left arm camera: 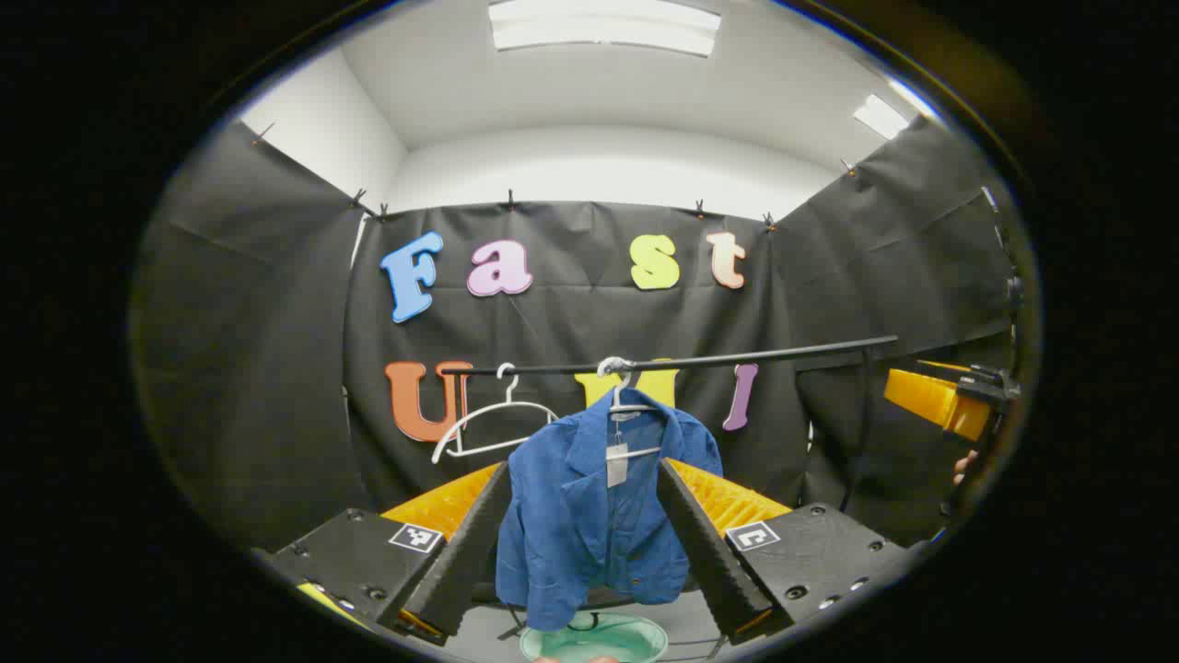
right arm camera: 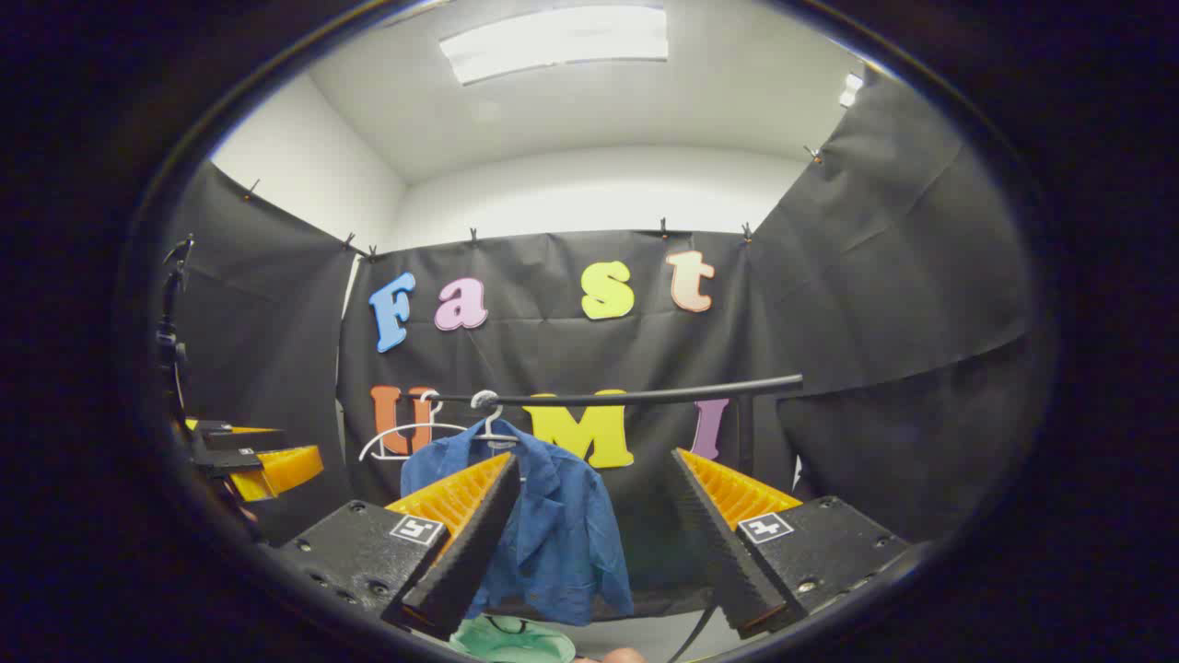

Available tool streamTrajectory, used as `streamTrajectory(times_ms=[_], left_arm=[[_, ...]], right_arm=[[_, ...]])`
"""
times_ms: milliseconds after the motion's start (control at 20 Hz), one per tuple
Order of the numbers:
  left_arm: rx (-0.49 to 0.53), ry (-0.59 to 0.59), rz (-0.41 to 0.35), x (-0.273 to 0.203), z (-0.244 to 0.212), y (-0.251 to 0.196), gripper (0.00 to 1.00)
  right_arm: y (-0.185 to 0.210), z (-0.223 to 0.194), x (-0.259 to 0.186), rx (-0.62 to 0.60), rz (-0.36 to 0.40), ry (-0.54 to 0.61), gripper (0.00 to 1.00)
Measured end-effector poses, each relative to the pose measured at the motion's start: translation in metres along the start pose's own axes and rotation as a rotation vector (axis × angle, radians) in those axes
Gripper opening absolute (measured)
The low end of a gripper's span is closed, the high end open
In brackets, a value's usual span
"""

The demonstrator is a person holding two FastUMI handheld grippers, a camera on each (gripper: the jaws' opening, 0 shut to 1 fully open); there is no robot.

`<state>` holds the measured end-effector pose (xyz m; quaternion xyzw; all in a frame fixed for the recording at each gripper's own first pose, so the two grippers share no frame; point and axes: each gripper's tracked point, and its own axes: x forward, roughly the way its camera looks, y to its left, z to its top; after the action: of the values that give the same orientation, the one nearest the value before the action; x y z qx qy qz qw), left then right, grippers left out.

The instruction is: Grasp the clothes on the hanger with both hands and then place them into the laundry hamper below.

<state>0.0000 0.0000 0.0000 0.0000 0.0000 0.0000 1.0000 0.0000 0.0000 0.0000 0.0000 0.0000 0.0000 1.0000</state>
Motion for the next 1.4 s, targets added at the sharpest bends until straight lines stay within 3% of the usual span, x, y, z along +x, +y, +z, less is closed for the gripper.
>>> streamTrajectory(times_ms=[450,850,1400], left_arm=[[0.001,-0.009,0.086,0.013,0.000,0.014,0.98],[-0.005,-0.016,0.119,0.025,-0.005,0.034,0.98],[-0.075,0.065,0.036,0.060,-0.063,0.054,0.99]], right_arm=[[-0.018,-0.019,0.038,-0.024,0.017,0.056,1.00],[-0.006,-0.041,0.070,-0.041,0.019,0.101,1.00],[0.058,-0.112,0.102,-0.038,-0.009,0.245,1.00]])
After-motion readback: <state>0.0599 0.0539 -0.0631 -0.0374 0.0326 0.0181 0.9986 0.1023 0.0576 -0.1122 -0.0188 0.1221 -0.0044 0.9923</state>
